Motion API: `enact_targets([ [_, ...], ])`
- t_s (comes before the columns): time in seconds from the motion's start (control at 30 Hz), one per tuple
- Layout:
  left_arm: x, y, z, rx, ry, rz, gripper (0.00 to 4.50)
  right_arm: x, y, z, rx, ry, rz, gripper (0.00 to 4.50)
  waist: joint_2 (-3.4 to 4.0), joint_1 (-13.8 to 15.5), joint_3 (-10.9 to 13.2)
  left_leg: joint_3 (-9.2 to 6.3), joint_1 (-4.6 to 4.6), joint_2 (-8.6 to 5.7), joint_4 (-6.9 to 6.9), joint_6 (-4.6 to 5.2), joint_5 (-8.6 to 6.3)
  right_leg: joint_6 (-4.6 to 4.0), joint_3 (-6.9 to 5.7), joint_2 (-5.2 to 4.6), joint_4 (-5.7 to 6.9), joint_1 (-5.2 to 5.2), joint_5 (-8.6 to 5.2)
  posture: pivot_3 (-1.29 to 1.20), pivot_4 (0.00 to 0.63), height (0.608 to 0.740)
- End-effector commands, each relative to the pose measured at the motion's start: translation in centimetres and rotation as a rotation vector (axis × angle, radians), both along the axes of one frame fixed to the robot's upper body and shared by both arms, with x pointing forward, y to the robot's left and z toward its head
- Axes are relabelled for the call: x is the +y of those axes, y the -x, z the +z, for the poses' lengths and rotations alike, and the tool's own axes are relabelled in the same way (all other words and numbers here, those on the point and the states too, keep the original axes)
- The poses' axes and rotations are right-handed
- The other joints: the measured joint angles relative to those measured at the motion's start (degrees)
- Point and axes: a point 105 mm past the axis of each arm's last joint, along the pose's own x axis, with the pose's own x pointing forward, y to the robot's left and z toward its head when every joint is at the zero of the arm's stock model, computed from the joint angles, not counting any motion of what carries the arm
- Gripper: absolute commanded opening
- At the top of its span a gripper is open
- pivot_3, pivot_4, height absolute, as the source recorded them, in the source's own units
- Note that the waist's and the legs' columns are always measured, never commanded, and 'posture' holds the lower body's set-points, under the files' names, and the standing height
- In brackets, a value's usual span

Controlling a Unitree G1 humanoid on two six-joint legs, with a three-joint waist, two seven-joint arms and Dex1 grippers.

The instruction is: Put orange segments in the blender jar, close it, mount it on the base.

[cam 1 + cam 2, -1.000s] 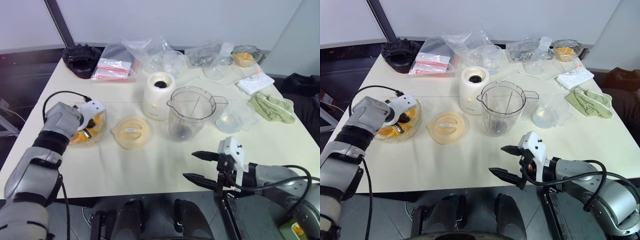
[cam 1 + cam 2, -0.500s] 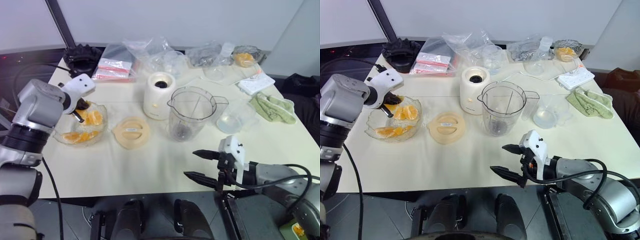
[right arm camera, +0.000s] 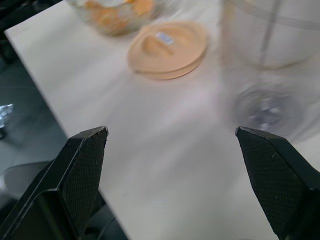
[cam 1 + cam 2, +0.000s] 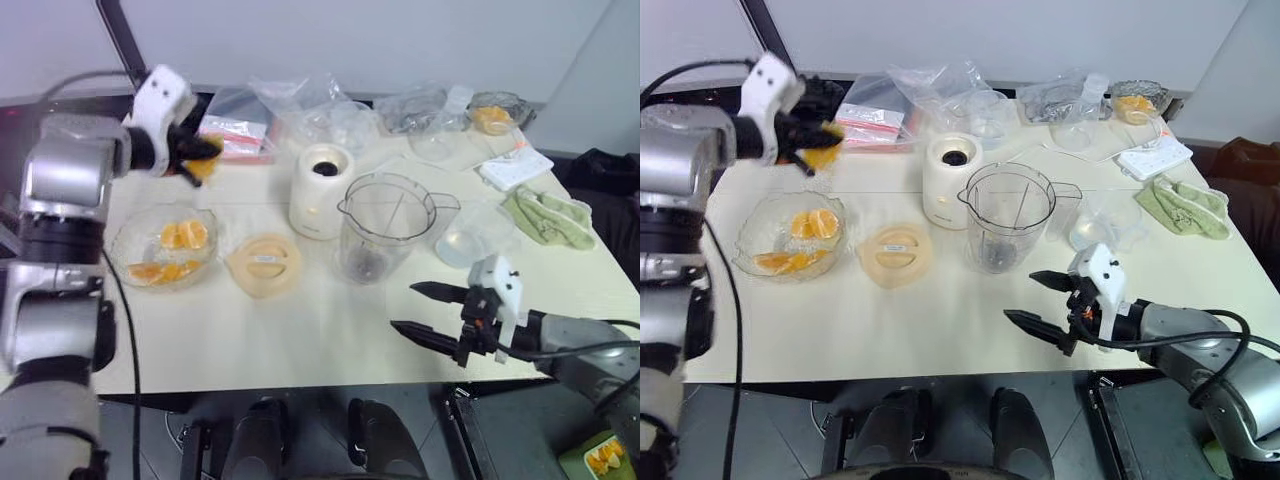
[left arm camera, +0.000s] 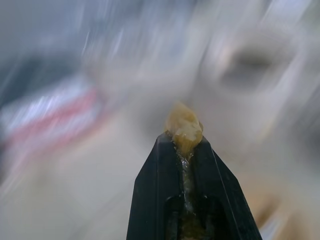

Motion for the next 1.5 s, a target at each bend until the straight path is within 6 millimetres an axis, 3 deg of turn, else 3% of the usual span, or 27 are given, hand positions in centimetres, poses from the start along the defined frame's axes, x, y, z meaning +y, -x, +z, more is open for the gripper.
enact_targets([
  [0.03, -6.4, 2.7, 4.7, -0.081, 0.103, -0.319, 0.09, 0.1, 0.0, 1.1, -0.052, -0.005, -0.009, 4.32, 0.01, 0.5, 0.0, -0.02, -0.07, 0.0, 0.09, 0.0, 0.0, 0.0, 0.0, 0.02, -0.01, -0.01, 0.0, 0.0, 0.15, 0.74],
  [0.2, -12.5, 3.2, 3.9, -0.047, 0.082, -0.497, 0.09, 0.0, 0.2, 0.9, -0.075, -0.018, -0.069, 4.32, 0.25, 0.3, -0.1, 0.0, -0.1, -0.01, 0.27, 0.11, -0.07, 0.03, 0.05, 0.05, 0.01, 0.01, -0.02, 0.0, 0.15, 0.74],
  [0.3, -15.8, 3.6, 1.8, -0.023, 0.028, -0.586, 0.09, 0.0, 0.6, 0.8, -0.089, -0.026, -0.114, 4.32, 0.24, 0.6, -0.1, -0.18, -0.07, 0.02, 0.33, 0.11, -0.07, 0.01, 0.02, 0.16, 0.16, 0.02, -0.02, 0.0, 0.15, 0.74],
  [0.37, -17.3, 3.2, -0.9, 0.003, -0.069, -0.585, 0.09, -0.2, 1.0, 0.8, -0.097, -0.027, -0.145, 4.32, 0.27, 0.6, -0.1, -0.19, -0.11, 0.02, 0.39, 0.11, -0.07, 0.0, 0.01, 0.16, 0.19, -0.01, -0.02, 0.0, 0.15, 0.74],
  [0.53, -18.5, 2.6, -5.5, -0.012, -0.194, -0.575, 0.09, -0.9, 1.6, 0.9, -0.119, -0.021, -0.212, 4.32, 0.29, 0.2, -0.1, -0.16, -0.17, 0.02, 0.41, 0.11, -0.07, -0.01, 0.05, 0.14, 0.11, -0.02, -0.01, 0.0, 0.15, 0.74],
  [0.7, -18.8, 2.0, -8.4, -0.009, -0.263, -0.551, 0.09, -0.9, 1.7, 0.8, -0.123, -0.023, -0.225, 4.32, 0.28, 0.6, -0.1, -0.23, -0.3, 0.02, 0.47, 0.11, -0.07, -0.01, 0.03, 0.15, 0.12, -0.1, -0.01, 0.0, 0.15, 0.74],
  [0.77, -18.9, 2.0, -8.8, 0.003, -0.263, -0.55, 0.7, -0.8, 1.6, 0.9, -0.126, -0.024, -0.225, 4.32, 0.28, 0.6, -0.1, -0.25, -0.38, 0.01, 0.54, 0.12, -0.07, -0.02, 0.03, 0.15, 0.11, -0.11, -0.01, 0.0, 0.15, 0.74],
  [0.83, -18.8, 1.9, -8.8, -0.006, -0.263, -0.547, 1.48, -0.9, 1.4, 0.9, -0.128, -0.024, -0.224, 4.32, 0.28, 0.6, -0.1, -0.27, -0.45, 0.0, 0.58, 0.11, -0.07, -0.02, 0.03, 0.14, 0.07, -0.12, -0.01, 0.0, 0.15, 0.74],
  [1.0, -18.6, 1.9, -7.2, -0.046, -0.199, -0.547, 4.16, -0.9, 1.1, 0.8, -0.125, -0.023, -0.215, 4.32, 0.28, 0.6, -0.1, -0.31, -0.47, 0.0, 0.6, 0.11, -0.07, -0.01, 0.03, 0.15, 0.06, -0.12, -0.01, 0.0, 0.15, 0.74],
  [1.03, -18.6, 2.0, -6.7, -0.056, -0.172, -0.555, 4.43, -0.9, 1.1, 0.7, -0.124, -0.023, -0.215, 4.32, 0.28, 0.6, -0.1, -0.31, -0.46, 0.0, 0.6, 0.11, -0.07, -0.01, 0.02, 0.15, 0.06, -0.11, -0.01, 0.0, 0.15, 0.74],
  [1.27, -17.3, 2.6, -1.3, -0.216, 0.086, -0.508, 4.43, -3.4, -0.5, -0.4, -0.172, 0.013, -0.366, 4.32, 0.29, 0.6, -0.1, -0.33, -0.49, 0.0, 0.6, 0.11, -0.08, -0.01, 0.02, 0.15, 0.06, -0.13, -0.01, 0.0, 0.15, 0.74],
  [1.33, -15.5, 3.1, -0.1, -0.246, 0.133, -0.486, 4.43, -5.2, -1.2, -0.5, -0.209, 0.006, -0.481, 4.32, 0.32, 0.5, -0.1, -0.32, -0.49, 0.0, 0.6, 0.12, -0.07, -0.01, 0.02, 0.15, 0.06, -0.13, -0.01, 0.0, 0.15, 0.74],
  [1.43, -12.3, 4.3, -0.7, -0.33, 0.1, -0.437, 4.43, -9.4, -1.6, -0.8, -0.322, 0.061, -0.696, 4.32, 0.49, -0.1, -0.2, -0.31, -0.44, 0.02, 0.57, 0.11, -0.07, 0.0, 0.03, 0.17, 0.1, -0.13, -0.01, 0.0, 0.15, 0.74],
  [1.5, -11.2, 5.1, -1.2, -0.344, 0.087, -0.424, 4.43, -10.8, -1.2, -1.3, -0.333, 0.076, -0.74, 4.32, 0.6, -0.2, -0.2, -0.32, -0.41, 0.02, 0.54, 0.11, -0.07, 0.0, 0.03, 0.17, 0.14, -0.12, -0.01, 0.0, 0.15, 0.74],
])
